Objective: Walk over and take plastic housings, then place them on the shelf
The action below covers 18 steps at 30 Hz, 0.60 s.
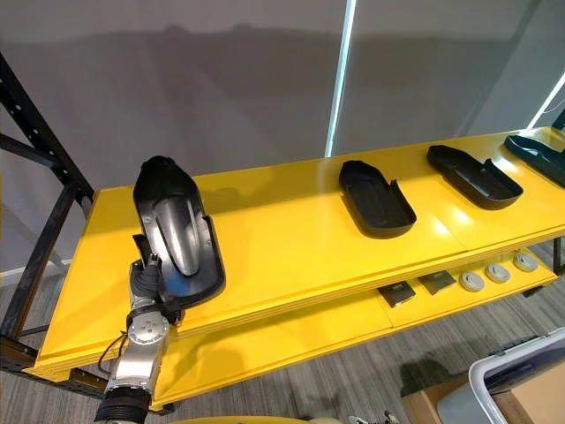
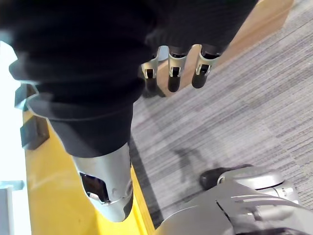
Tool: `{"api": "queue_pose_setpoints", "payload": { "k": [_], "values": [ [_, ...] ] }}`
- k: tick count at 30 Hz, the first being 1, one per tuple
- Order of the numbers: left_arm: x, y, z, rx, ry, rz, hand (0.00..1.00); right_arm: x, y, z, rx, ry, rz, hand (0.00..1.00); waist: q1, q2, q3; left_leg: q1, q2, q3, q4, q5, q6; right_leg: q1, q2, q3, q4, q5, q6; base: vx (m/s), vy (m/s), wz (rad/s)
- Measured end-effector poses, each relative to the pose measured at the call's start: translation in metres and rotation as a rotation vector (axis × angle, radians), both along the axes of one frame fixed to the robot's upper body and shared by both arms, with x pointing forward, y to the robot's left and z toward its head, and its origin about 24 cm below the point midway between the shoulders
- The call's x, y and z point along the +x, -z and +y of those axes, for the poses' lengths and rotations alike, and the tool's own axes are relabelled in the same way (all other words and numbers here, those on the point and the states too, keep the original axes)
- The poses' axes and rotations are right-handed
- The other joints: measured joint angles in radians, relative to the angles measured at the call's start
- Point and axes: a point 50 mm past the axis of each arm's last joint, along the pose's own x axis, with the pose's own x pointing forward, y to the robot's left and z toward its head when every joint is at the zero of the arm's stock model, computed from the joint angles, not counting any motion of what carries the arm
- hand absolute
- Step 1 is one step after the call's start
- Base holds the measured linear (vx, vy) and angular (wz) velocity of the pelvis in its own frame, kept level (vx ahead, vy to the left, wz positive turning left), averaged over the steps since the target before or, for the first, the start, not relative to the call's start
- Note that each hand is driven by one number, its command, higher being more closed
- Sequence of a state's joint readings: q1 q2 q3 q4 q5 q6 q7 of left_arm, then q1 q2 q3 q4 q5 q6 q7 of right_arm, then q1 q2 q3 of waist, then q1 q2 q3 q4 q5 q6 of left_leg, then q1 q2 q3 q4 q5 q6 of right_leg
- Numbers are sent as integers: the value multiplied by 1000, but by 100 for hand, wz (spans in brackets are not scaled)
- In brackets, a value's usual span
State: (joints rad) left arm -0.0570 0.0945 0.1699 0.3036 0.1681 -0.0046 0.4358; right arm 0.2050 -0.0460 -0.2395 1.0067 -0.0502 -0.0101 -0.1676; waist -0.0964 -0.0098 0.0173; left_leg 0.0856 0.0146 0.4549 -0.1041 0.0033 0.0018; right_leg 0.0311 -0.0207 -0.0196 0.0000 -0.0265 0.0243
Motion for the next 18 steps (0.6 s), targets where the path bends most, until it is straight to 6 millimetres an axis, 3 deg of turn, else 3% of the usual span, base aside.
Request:
{"api": "queue_pose_setpoints", "payload": {
  "k": [10, 18],
  "values": [
    [17, -9, 20, 14, -10, -26, 0, 7, -1, -2, 14, 16, -14, 0, -2, -4, 5, -1, -5, 11, 0, 0, 10, 8, 2, 17, -31, 20, -11, 36, -14, -5],
    [22, -12, 19, -19, -24, -58, 0, 12, -1, -2, 15, 13, -22, 0, -3, -6, 10, -1, -4, 10, 0, 0, 10, 11, 2, 16, -38, 21, -12, -2, -21, 0]
  ]
}}
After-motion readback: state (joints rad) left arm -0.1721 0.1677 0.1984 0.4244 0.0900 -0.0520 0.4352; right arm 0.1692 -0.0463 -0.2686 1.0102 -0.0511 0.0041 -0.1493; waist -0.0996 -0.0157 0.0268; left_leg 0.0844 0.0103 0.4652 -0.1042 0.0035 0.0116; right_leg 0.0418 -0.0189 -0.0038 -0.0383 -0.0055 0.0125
